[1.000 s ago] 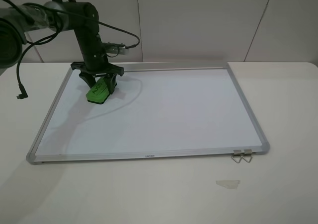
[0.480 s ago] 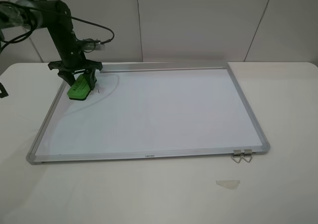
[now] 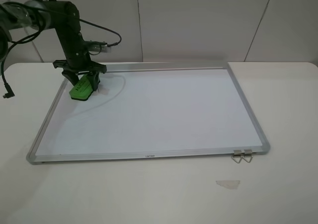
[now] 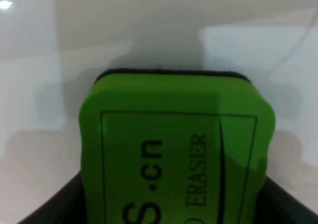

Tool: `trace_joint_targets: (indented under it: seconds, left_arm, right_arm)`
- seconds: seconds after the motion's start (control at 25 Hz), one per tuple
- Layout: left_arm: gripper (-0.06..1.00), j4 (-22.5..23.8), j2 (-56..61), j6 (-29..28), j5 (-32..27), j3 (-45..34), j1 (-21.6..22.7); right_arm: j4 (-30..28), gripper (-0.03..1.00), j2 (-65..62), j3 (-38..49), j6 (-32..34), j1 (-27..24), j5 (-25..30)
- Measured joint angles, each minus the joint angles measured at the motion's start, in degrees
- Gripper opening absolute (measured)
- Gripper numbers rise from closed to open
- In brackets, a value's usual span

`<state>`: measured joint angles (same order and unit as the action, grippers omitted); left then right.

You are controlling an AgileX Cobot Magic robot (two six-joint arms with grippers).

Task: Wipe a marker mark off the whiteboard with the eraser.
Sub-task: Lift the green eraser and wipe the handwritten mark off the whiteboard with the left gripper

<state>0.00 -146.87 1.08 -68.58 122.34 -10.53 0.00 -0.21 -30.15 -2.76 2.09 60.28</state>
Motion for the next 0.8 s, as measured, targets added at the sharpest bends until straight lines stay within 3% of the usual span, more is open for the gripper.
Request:
trace_joint_targets:
  seconds: [0.4, 0.68, 0.8]
  left_arm:
    - [0.6, 0.0, 0.0, 0.3, 0.1, 0.0, -11.2]
    - [0.6, 0.0, -0.1, 0.4, 0.2, 0.0, -10.8]
    - [0.6, 0.3, -0.1, 0.3, 0.0, 0.0, -7.5]
  right_arm:
    - [0.0, 0.82, 0.0, 0.0, 0.0, 0.0, 0.0]
    - [0.0, 0.82, 0.0, 0.0, 0.0, 0.0, 0.0]
    - [0.0, 0.82, 0.0, 0.0, 0.0, 0.0, 0.0]
